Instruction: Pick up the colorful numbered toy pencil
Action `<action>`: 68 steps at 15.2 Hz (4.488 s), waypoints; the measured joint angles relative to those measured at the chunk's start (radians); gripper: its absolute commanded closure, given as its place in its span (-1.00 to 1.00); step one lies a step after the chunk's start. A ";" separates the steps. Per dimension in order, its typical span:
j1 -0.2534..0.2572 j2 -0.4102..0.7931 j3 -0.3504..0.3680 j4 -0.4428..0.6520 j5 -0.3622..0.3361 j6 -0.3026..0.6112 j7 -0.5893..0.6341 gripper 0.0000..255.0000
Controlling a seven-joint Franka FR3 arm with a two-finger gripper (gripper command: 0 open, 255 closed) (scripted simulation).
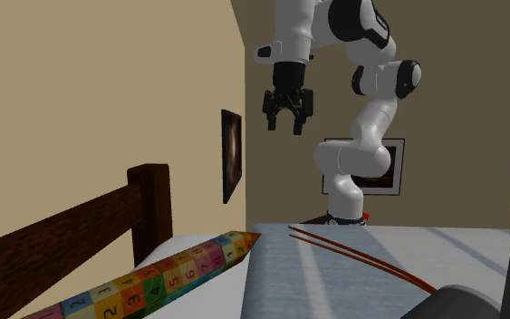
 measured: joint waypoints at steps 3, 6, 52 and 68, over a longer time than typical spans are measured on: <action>0.004 0.045 0.009 0.018 0.007 0.027 0.007 -1.00; 0.012 0.145 0.030 0.050 0.021 0.096 0.021 -1.00; 0.143 1.267 0.187 0.961 -0.085 0.312 0.172 1.00; 0.156 1.264 0.192 1.146 -0.081 0.124 0.165 1.00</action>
